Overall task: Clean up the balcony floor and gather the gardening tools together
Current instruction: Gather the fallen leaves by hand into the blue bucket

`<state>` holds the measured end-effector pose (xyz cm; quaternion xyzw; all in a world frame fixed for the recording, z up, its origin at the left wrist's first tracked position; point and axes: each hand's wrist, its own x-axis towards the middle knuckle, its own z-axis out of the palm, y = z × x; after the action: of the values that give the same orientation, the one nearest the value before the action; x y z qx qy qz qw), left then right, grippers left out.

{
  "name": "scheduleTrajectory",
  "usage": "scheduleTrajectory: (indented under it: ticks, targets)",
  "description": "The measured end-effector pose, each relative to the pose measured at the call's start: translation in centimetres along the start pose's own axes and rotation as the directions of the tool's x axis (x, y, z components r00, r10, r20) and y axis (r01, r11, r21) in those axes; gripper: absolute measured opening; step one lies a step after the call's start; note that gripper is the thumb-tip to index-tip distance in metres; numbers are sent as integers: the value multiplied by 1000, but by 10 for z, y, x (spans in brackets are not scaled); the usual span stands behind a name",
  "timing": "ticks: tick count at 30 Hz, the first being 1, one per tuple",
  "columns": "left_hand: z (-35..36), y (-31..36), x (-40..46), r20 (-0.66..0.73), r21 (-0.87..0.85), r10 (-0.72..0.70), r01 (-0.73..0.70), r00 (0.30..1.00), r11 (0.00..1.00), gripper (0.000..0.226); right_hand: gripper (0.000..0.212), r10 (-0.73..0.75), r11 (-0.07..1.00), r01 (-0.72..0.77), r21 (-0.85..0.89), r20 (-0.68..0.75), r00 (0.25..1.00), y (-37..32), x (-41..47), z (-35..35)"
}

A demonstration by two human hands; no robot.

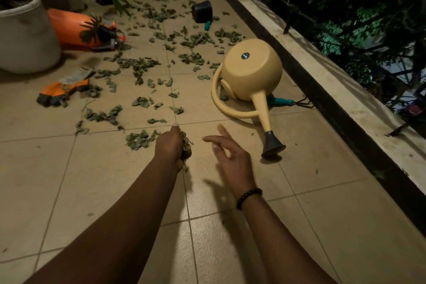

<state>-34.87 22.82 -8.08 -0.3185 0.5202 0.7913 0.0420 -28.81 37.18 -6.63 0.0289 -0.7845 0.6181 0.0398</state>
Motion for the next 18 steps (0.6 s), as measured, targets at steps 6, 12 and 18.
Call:
scheduleTrajectory:
  ticks: [6, 12, 18]
  targets:
    - [-27, 12, 9, -80, 18, 59, -58, 995, 998, 39, 66, 378, 685, -333, -648, -74, 923, 99, -27, -27]
    - [-56, 18, 16, -203, 51, 84, -76, 976, 996, 34, 54, 100, 754, 86, -651, 243, 965, 103, -58, 34]
    - [-100, 27, 21, -299, 102, 167, -142, 940, 985, 39, 31, -22, 670, 161, -724, 197, 980, 98, -34, 47]
